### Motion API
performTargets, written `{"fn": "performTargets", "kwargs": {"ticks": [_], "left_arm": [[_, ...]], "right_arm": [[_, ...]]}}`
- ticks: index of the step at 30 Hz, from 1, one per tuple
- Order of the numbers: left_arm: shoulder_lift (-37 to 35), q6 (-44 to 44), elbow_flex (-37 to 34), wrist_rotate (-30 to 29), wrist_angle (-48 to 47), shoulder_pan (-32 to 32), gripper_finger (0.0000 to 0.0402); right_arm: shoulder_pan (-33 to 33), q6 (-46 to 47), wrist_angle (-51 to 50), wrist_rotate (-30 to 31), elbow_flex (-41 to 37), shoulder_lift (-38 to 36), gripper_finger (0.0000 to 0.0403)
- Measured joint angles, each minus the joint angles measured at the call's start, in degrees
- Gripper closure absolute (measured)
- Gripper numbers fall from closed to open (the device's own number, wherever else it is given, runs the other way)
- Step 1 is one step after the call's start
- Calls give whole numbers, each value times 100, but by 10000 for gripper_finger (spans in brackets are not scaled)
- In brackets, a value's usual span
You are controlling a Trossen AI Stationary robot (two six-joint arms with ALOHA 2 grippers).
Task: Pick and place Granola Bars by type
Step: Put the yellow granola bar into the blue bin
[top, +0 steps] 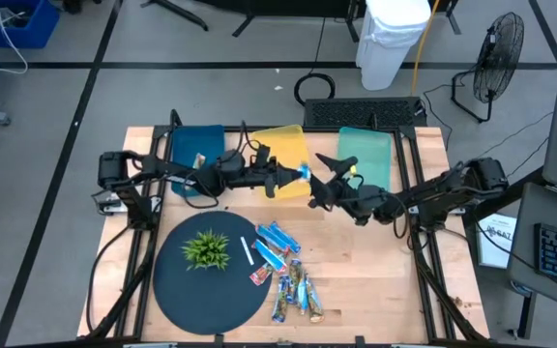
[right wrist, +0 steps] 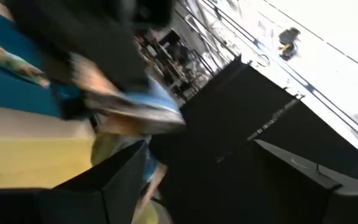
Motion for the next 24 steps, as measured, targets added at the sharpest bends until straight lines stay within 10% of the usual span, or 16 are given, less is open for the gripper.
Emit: {"fn": "performTargets", "kwargs": {"ticks": [10, 24], "left_arm": [[-584, 395, 0, 272, -629, 509, 394], [-2381, 2293, 0, -594, -3946, 431, 394]], "right_arm": [[473, 869, -3, 6, -495, -321, 133], [603, 2970, -55, -770, -2442, -2566, 136]]}}
